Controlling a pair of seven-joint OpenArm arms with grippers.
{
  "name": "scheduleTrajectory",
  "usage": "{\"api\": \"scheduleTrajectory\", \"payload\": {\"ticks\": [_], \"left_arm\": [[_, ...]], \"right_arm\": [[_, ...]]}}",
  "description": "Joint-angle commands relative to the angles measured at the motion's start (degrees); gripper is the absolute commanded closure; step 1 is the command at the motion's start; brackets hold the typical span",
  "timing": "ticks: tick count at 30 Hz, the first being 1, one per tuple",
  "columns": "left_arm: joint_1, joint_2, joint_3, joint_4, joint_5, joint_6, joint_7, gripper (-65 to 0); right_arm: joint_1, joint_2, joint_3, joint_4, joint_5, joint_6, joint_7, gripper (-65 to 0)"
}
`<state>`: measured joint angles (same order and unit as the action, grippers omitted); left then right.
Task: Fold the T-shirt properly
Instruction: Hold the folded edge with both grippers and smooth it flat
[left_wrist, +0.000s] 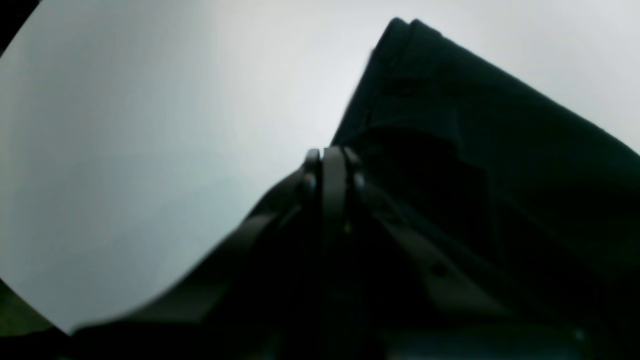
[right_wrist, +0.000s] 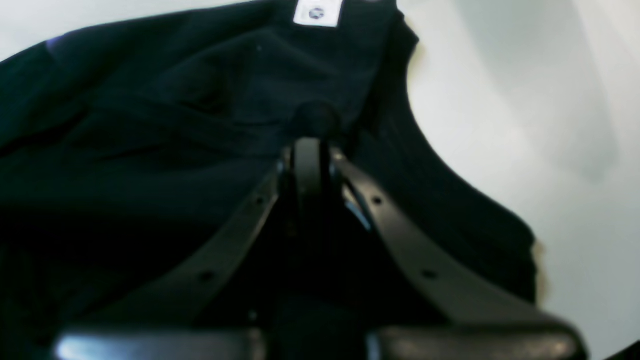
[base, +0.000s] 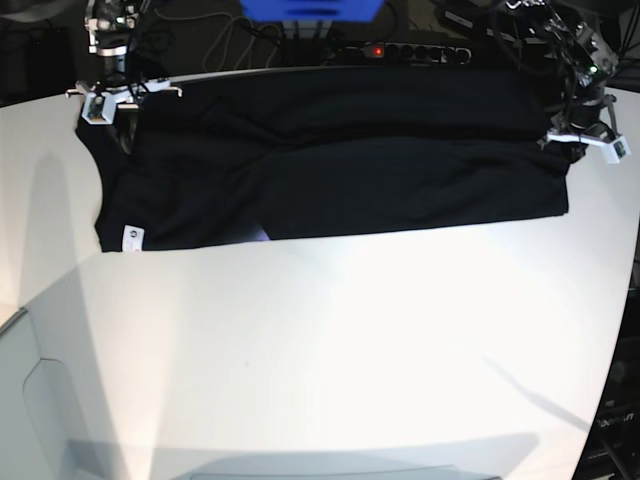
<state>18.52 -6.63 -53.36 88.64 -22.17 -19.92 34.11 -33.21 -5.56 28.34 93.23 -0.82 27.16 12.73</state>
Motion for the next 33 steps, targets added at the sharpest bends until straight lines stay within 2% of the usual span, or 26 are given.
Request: {"api": "scheduleTrajectory", "payload": {"ticks": [1,7,10,13,20,33], "left_arm": [[0.07,-0.88,-0.22,0.9,-0.64,-0.08,-1.1,-5.9],[0.16,-0.53,-0.57,1.07,-0.64,-0.08,-1.1,-32.5],[0.86,-0.36,-0.66,1.6,-0.73,-0.08,-1.1,-43.9],[1.65,-0.36,-0.83,2.66,-0.73,-0.08,-1.18,-51.2],[1.56,0.52,-5.05,2.83,-0.73,-0.08,-1.18,-52.4],[1.56,0.7,-1.45,0.55,-0.73,-0.08,-1.18,-52.1]], "right_arm": [[-0.24,0.51,0.37,0.62,0.86,-0.04,1.73,-5.2],[-0.15,0.77,1.33,-0.7,0.86,-0.04,1.73,-27.9],[1.08,0.51,3.09,-0.62,0.86,-0.04,1.73,-35.6],[1.34,-0.11,6.34,0.18,1.22,-0.04,1.99,-38.7],[0.73,-3.44,6.61,6.24,1.22,-0.04,1.82,-39.0],[-0.5,-3.44,2.21,5.71,0.86,-0.04,1.73,-39.0]]}}
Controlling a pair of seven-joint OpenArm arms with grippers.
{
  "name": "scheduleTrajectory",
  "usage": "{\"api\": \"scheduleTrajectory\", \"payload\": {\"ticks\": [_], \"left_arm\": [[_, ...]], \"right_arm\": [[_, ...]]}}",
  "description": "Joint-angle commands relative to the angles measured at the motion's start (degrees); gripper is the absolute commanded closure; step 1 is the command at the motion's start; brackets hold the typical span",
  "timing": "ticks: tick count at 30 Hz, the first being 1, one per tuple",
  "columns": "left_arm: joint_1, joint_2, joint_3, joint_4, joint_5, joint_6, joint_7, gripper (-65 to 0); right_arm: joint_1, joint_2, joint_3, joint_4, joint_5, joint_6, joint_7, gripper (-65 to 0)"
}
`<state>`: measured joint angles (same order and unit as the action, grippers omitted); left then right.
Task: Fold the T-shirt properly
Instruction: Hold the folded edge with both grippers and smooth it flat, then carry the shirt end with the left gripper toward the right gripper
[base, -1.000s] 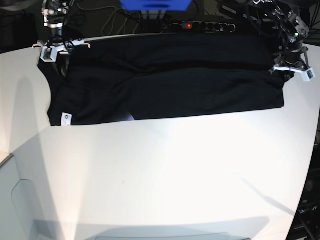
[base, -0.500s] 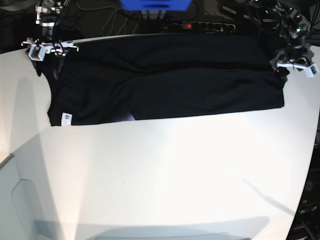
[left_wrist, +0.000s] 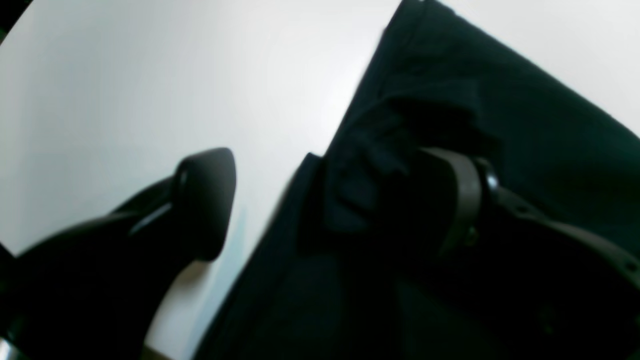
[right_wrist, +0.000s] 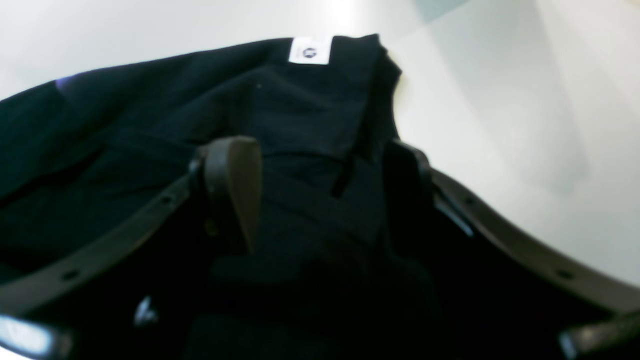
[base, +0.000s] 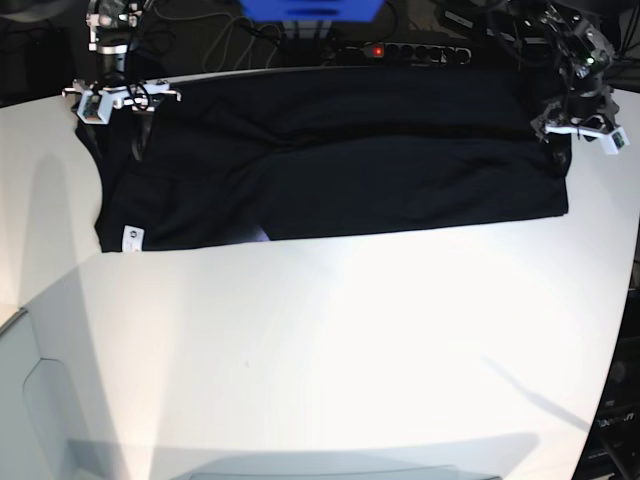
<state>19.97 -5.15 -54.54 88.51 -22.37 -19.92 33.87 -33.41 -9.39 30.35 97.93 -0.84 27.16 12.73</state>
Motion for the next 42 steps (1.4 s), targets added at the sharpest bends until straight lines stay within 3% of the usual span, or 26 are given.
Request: {"api": "scheduleTrajectory", "payload": {"ticks": [1,4,6,12,16,27,34,38,42], "left_arm": [[0.03,-0.79,-0.27,-0.11,-0.53,-0.08,-0.94,-52.1],[0.03,-1.05,-0.18,-2.75,-0.53,-0.08,-0.94,-47.7],[-0.05,-1.14,-0.18,-4.07,-0.53,-0.69,-0.94,-38.7],[-0.14,-0.96,-0.27,-4.95,-0.35,-10.01,-0.94,-16.8],[-0.14,-0.87,-0.27,-4.95,-0.09,-10.8,-0.94,0.0],[-0.05,-0.79,-2.29,-0.47,-0.44,-11.07,-0.94,0.0],[-0.14,-0.79,-3.26,3.75,-0.44,-11.07,-0.94,0.0],[-0.14,-0.7,-3.17,7.71,-0.53,-11.07,-0.94,0.0],[-0.14,3.26,-2.73,13.51,0.08,-11.07,-0.94,0.0]], "right_arm": [[-0.31,0.39,0.2,1.02,0.89,-0.04,1.73,-39.0],[-0.31,0.39,0.2,1.02,0.89,-0.04,1.73,-39.0],[-0.31,0.39,0.29,1.02,0.89,-0.04,1.73,-39.0],[-0.31,0.39,0.29,1.02,0.89,-0.04,1.73,-39.0],[-0.31,0.39,0.2,1.02,0.89,-0.04,1.73,-39.1],[1.54,0.82,0.11,-5.84,0.89,-0.04,-1.87,-39.3],[4.35,4.07,0.2,-13.05,0.8,-0.04,-1.87,-39.0],[4.35,4.16,0.2,-13.31,0.8,-0.04,-1.52,-39.0],[4.53,4.16,0.2,-13.31,0.8,-0.04,-1.79,-39.0]]}}
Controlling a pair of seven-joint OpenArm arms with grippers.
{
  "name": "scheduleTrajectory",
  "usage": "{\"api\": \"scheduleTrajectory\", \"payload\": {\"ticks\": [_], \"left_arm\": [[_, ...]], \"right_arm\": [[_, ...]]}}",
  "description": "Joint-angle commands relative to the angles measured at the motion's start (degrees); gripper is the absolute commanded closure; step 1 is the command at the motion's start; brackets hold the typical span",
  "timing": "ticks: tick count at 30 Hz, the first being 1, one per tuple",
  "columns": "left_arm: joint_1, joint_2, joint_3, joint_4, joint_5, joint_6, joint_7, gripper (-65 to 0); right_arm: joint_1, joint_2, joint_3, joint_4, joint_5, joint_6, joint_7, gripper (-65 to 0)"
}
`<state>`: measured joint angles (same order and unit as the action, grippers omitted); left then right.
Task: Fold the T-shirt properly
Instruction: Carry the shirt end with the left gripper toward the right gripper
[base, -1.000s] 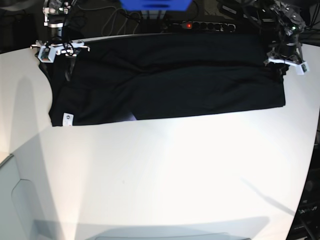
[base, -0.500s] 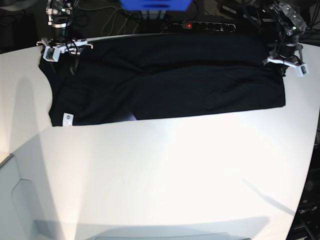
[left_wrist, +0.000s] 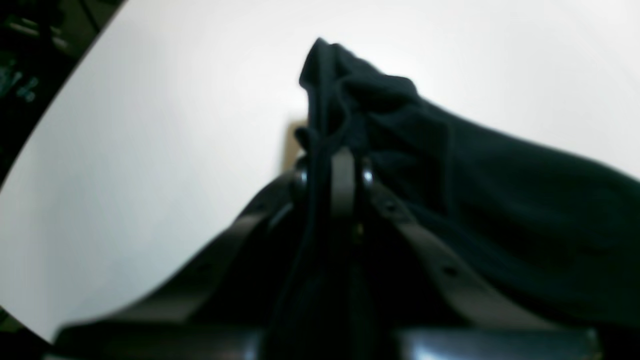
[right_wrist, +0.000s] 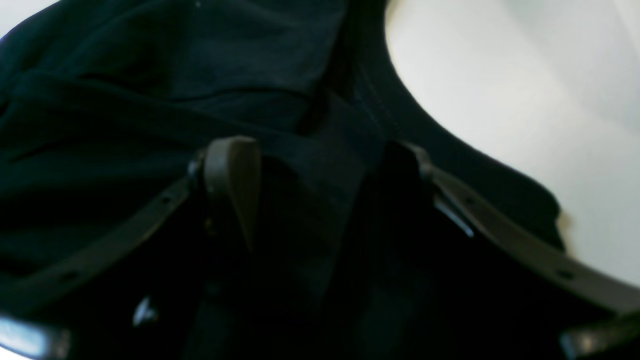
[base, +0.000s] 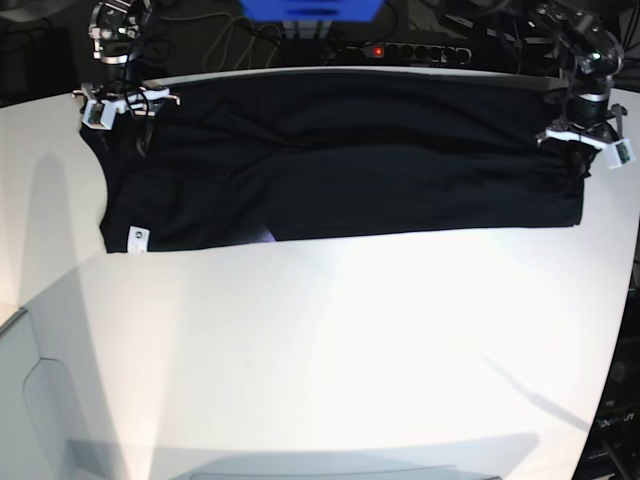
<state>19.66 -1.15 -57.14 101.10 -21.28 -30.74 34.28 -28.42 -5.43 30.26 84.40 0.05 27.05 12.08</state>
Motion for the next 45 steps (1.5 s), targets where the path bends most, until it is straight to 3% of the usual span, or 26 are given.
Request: {"api": "scheduleTrajectory", "payload": {"ticks": [1,8,17,25,36,41,45], "left_arm": [[0.16,0.93,0.22,2.24,-1.01,-0.25,-1.36,0.0],[2.63,9.98,12.79,9.54,6.64,-0.34,-1.71,0.0],[7.37,10.15,36.27,10.24,16.49,0.02,-1.89,0.0],[7.9,10.15,49.45,9.71,20.79,0.54,-1.89,0.0],[3.42,10.15,64.57,4.97,22.11,13.82,-1.89,0.0],[3.33,10.15,68.79,2.59,22.11,16.37,-1.89,0.0],[2.36,10.15,70.55,1.98,22.9,16.37,-1.89,0.0]], "right_arm": [[-0.45,0.2,0.29,0.21,-0.1,0.07,-1.22,-39.0],[-0.37,0.2,0.29,0.39,-0.1,0.07,-1.04,-39.0],[-0.19,0.2,0.29,0.48,-0.1,0.07,-0.87,-39.0],[-0.19,0.2,0.29,0.48,-0.1,0.07,-0.87,-39.0],[-0.19,0.2,0.29,0.48,-0.1,0.07,-0.87,-39.0],[-0.19,0.2,0.38,0.48,-0.1,0.07,-0.87,-39.0],[-0.19,0.2,0.38,0.48,-0.1,0.07,-0.78,-39.0]]}}
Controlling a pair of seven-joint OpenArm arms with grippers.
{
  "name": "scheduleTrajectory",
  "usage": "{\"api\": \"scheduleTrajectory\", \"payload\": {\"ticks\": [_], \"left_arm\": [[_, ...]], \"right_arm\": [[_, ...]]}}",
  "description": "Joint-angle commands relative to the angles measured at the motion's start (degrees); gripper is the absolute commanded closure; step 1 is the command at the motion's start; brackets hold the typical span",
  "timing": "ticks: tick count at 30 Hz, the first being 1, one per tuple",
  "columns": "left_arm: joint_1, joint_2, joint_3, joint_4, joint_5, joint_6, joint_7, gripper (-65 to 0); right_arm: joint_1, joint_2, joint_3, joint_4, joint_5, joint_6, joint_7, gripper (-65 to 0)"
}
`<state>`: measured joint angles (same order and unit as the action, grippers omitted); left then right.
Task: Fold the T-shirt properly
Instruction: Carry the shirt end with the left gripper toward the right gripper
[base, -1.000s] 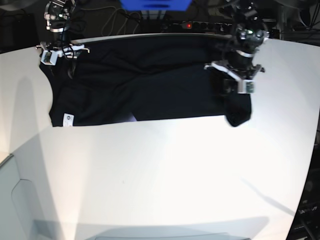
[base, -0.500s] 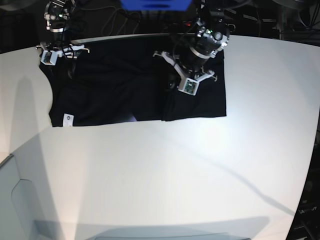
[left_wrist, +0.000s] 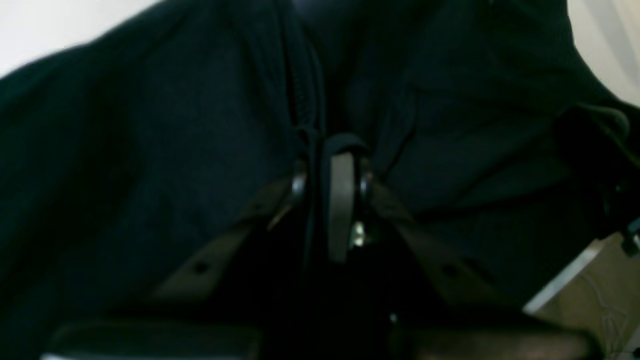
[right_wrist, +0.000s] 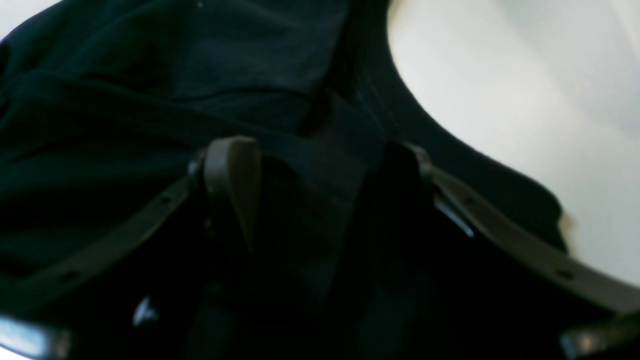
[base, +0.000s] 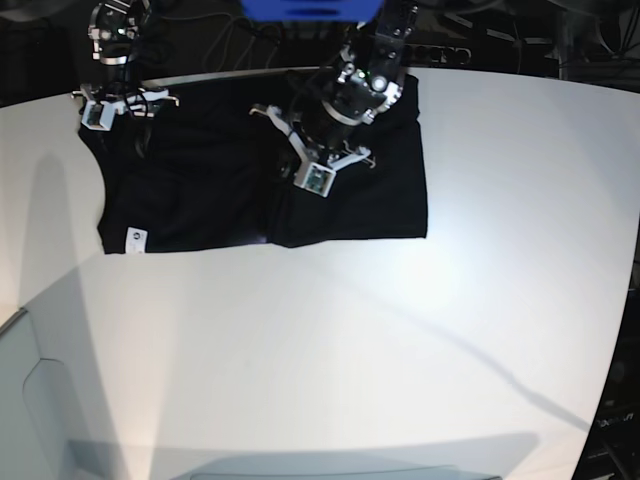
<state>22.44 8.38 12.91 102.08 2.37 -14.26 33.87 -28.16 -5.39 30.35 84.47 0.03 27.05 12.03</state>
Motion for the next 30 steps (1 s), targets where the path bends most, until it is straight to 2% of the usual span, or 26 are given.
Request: {"api": "scheduleTrajectory", "payload": {"ticks": [1,9,16,25,27,30], "left_arm": [[-0.59,0.54,1.29,0.91,-0.83,-0.11,-1.47,0.0],[-1.91,0.19,2.43,0.82,-0.66,-0.11,-1.47,0.0],[-3.23,-1.92,6.48,-2.08,-0.66,-0.11,-1.47,0.0],[-4.63,-1.92,7.09,-4.02,-0.75,-0.11,-1.12,-0.6],[-4.81,-1.83,7.09,-3.84,-1.01,-0.11,-0.94,-5.1],[-4.63,-1.83,7.18,-3.31,-1.01,-0.11,-0.94,-20.3]], "right_arm": [[-0.45,0.16,0.29,0.41,-0.08,0.07,-0.74,-39.0],[-0.36,0.16,0.2,0.41,-0.08,0.07,-0.74,-39.0],[-0.36,0.16,0.2,0.41,-0.08,0.07,-0.74,-39.0],[-0.36,0.16,0.2,0.41,-0.08,0.07,-0.74,-39.0],[-0.36,0.16,0.2,0.41,-0.08,0.07,-0.74,-39.0],[-0.36,0.16,0.2,0.41,-0.08,0.07,-0.74,-39.0]]}}
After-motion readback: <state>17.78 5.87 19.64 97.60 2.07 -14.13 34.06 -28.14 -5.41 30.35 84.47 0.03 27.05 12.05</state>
